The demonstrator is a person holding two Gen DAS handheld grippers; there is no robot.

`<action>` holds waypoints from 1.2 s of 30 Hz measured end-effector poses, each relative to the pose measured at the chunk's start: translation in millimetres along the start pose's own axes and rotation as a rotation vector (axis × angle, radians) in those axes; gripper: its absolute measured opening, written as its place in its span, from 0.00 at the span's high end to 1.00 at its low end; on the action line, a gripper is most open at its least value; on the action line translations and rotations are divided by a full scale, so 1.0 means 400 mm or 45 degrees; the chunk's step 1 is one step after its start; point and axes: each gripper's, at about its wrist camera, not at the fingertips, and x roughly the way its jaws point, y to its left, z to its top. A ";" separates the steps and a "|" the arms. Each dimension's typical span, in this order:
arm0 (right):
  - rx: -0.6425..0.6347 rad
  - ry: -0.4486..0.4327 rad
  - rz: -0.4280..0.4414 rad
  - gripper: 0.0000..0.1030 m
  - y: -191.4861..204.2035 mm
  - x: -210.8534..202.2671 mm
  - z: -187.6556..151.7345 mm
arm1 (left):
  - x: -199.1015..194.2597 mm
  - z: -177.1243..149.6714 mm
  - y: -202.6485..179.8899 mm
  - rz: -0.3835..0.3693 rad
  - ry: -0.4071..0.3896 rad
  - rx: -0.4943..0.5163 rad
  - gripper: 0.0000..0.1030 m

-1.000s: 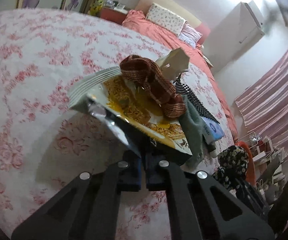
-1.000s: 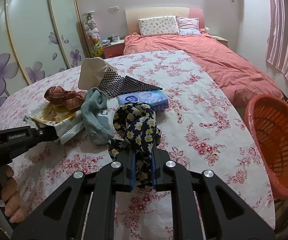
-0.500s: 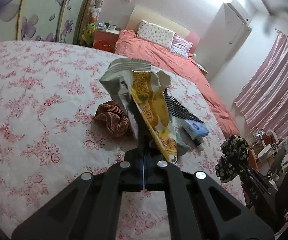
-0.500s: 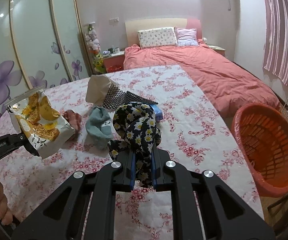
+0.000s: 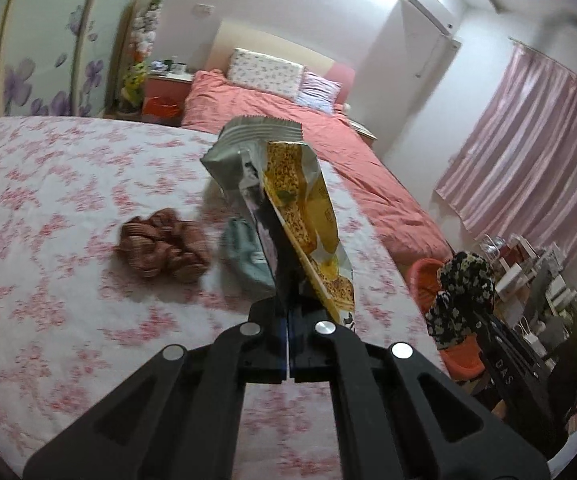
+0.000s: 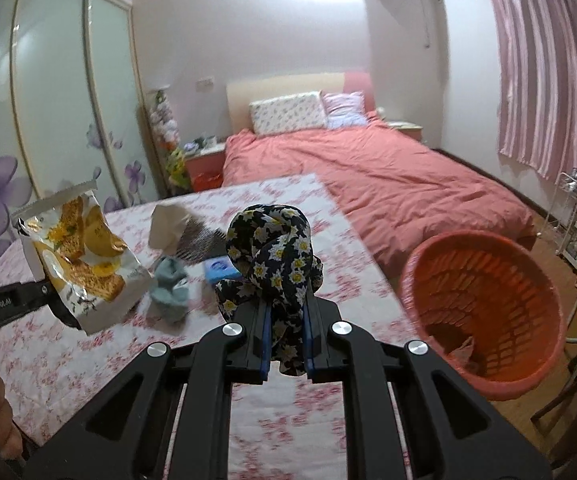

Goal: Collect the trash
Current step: 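Lift the snack wrapper with the left tool while the right tool carries the floral cloth toward the basket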

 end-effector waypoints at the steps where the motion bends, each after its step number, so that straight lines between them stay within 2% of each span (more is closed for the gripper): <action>1: 0.006 -0.012 -0.008 0.88 -0.009 -0.004 0.002 | 0.006 0.000 -0.018 -0.016 0.005 0.013 0.99; 7: 0.066 -0.107 -0.108 0.88 -0.099 -0.036 0.025 | 0.053 -0.003 -0.134 -0.117 0.033 0.090 0.99; 14: 0.136 -0.155 -0.213 0.88 -0.203 -0.056 0.028 | 0.116 -0.024 -0.267 -0.214 0.084 0.182 0.99; 23: 0.243 -0.163 -0.310 0.88 -0.332 -0.052 0.011 | 0.207 -0.064 -0.413 -0.326 0.155 0.290 0.99; 36: 0.371 -0.125 -0.345 0.88 -0.441 -0.018 0.001 | 0.377 -0.103 -0.560 -0.381 0.282 0.375 0.99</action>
